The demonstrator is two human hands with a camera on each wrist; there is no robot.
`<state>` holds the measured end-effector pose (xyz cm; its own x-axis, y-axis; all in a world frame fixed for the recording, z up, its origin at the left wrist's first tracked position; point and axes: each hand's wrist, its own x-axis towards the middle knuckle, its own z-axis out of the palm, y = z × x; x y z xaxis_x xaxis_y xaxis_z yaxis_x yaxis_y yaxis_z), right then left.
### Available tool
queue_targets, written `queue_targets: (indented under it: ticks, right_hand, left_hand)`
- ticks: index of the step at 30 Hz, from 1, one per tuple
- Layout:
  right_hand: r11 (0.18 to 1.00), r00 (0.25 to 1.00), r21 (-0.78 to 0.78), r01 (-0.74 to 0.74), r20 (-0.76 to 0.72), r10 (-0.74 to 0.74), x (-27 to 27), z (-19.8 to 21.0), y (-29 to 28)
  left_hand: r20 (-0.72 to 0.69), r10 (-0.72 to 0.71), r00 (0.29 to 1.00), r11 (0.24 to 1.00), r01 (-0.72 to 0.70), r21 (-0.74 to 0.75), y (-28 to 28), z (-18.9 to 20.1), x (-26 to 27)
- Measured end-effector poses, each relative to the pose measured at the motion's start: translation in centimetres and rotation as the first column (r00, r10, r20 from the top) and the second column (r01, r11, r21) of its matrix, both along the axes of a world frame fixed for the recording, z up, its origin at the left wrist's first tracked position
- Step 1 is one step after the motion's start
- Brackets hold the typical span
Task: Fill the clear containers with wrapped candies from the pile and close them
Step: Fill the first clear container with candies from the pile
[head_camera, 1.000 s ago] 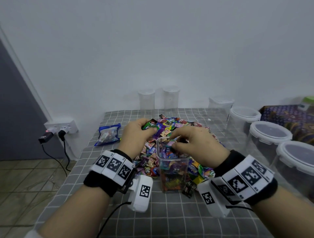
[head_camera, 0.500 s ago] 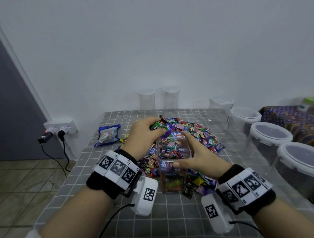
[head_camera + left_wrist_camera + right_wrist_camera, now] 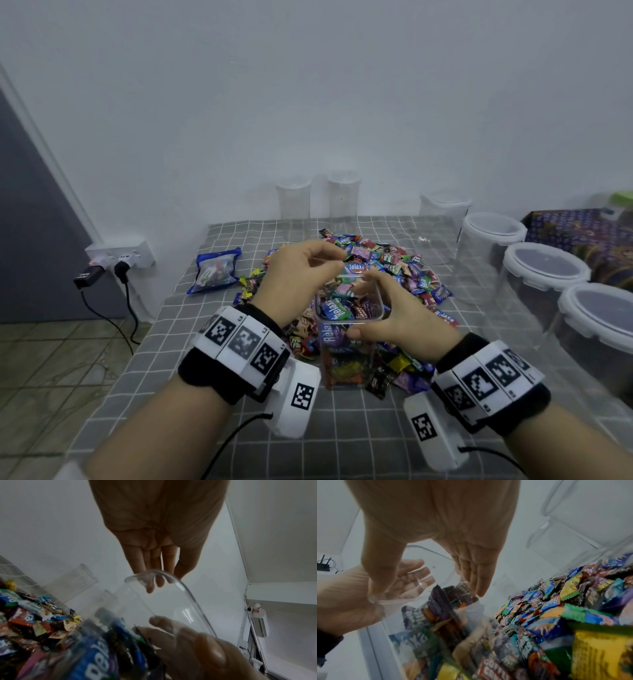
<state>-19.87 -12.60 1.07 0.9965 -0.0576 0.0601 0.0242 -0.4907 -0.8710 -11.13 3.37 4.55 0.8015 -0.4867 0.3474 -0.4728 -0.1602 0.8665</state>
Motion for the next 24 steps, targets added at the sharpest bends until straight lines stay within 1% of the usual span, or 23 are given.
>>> queue_targets:
  ticks: [2, 4, 5, 8, 10, 11, 12, 13, 14, 15, 16, 17, 19, 20, 21, 22, 24]
  right_hand:
    - [1.000, 1.000, 0.016, 0.003, -0.002, -0.003, 0.0, 0.0, 0.0]
    - [1.000, 1.000, 0.022, 0.004, -0.006, -0.004, 0.1, -0.2, 0.0]
    - [1.000, 1.000, 0.022, 0.001, -0.006, -0.001, 0.1, -0.3, -0.1]
    - [1.000, 1.000, 0.024, -0.013, -0.008, 0.013, 0.0, -0.5, -0.1]
    - [0.998, 0.998, 0.036, -0.042, -0.037, 0.043, 0.0, -0.8, -0.2]
    - [0.996, 0.995, 0.036, -0.080, -0.063, 0.082, 0.0, -0.9, -0.3]
    - [0.991, 0.987, 0.009, -0.132, -0.092, 0.132, 0.0, -1.1, -0.5]
    - [0.982, 0.978, -0.070, -0.178, -0.124, 0.168, 0.1, -1.4, -0.7]
    - [0.957, 0.968, -0.194, -0.216, -0.174, 0.183, 0.2, -1.6, -1.1]
    - [0.913, 0.958, -0.325, -0.245, -0.227, 0.177, 0.4, -1.8, -1.7]
    - [0.869, 0.948, -0.420, -0.261, -0.283, 0.148, 0.7, -2.0, -2.3]
    - [0.842, 0.940, -0.474, -0.258, -0.324, 0.107, 0.9, -2.1, -2.8]
    - [0.828, 0.931, -0.514, -0.225, -0.364, 0.028, 1.2, -2.1, -3.7]
    - [0.825, 0.928, -0.526, -0.206, -0.374, -0.007, 1.3, -2.0, -4.0]
    - [0.819, 0.923, -0.542, -0.191, -0.384, -0.038, 1.5, -2.1, -4.3]
    - [0.804, 0.915, -0.564, -0.186, -0.397, -0.067, 1.6, -2.2, -4.5]
    - [0.770, 0.892, -0.603, -0.209, -0.440, -0.103, 2.1, -2.5, -4.7]
  left_hand:
    - [-0.016, 0.058, 0.998, 0.997, -0.058, -0.051, 0.2, -0.2, 0.4]
    - [-0.075, 0.094, 0.993, 0.988, -0.103, -0.117, 0.5, -0.4, 0.8]
    - [-0.097, 0.113, 0.989, 0.984, -0.125, -0.128, 0.6, -0.5, 1.1]
    - [-0.129, 0.166, 0.978, 0.982, -0.176, -0.073, 1.3, -1.4, 1.9]
    - [-0.115, 0.204, 0.972, 0.979, -0.203, 0.018, 1.7, -2.4, 2.7]
    - [-0.098, 0.225, 0.969, 0.973, -0.219, 0.065, 2.0, -2.9, 3.0]
    - [-0.081, 0.240, 0.967, 0.967, -0.231, 0.108, 2.3, -3.4, 3.4]
    - [-0.062, 0.247, 0.967, 0.960, -0.236, 0.153, 2.5, -3.8, 3.7]
    - [-0.039, 0.251, 0.967, 0.948, -0.237, 0.211, 2.8, -4.1, 4.0]
    - [-0.015, 0.248, 0.969, 0.930, -0.234, 0.282, 3.0, -4.4, 4.2]
    - [0.009, 0.237, 0.971, 0.900, -0.223, 0.374, 3.2, -4.6, 4.5]
    - [0.029, 0.217, 0.976, 0.852, -0.204, 0.482, 3.3, -4.8, 4.7]
    - [0.072, 0.153, 0.986, 0.694, -0.159, 0.702, 3.3, -5.3, 5.1]
    - [0.092, 0.115, 0.989, 0.615, -0.144, 0.776, 3.2, -5.5, 5.3]
    - [0.101, 0.080, 0.992, 0.552, -0.128, 0.824, 3.1, -5.8, 5.5]
    - [0.100, 0.053, 0.994, 0.505, -0.113, 0.856, 2.9, -6.1, 5.5]
    - [0.079, 0.007, 0.997, 0.429, -0.074, 0.900, 2.7, -6.7, 5.7]
